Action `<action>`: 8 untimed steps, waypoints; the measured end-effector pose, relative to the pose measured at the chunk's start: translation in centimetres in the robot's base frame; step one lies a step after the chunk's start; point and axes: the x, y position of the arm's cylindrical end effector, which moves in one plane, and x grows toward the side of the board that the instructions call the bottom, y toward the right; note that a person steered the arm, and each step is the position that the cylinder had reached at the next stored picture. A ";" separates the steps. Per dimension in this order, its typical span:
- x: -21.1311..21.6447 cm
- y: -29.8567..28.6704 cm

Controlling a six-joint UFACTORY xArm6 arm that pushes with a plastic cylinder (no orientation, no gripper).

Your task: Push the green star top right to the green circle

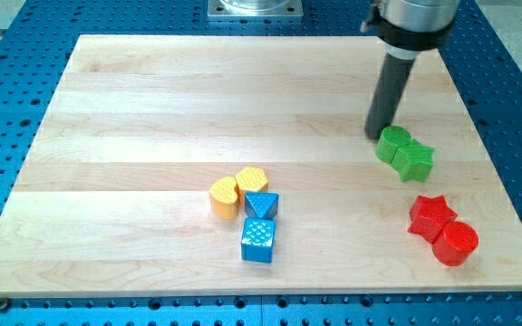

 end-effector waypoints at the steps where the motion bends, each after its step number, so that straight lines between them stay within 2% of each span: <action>1: 4.5 0.0; 4: 8.0 -5.6; 5: 3.2 -1.3; 6: 1.6 1.6; 7: 6.3 1.6; 8: 9.1 1.6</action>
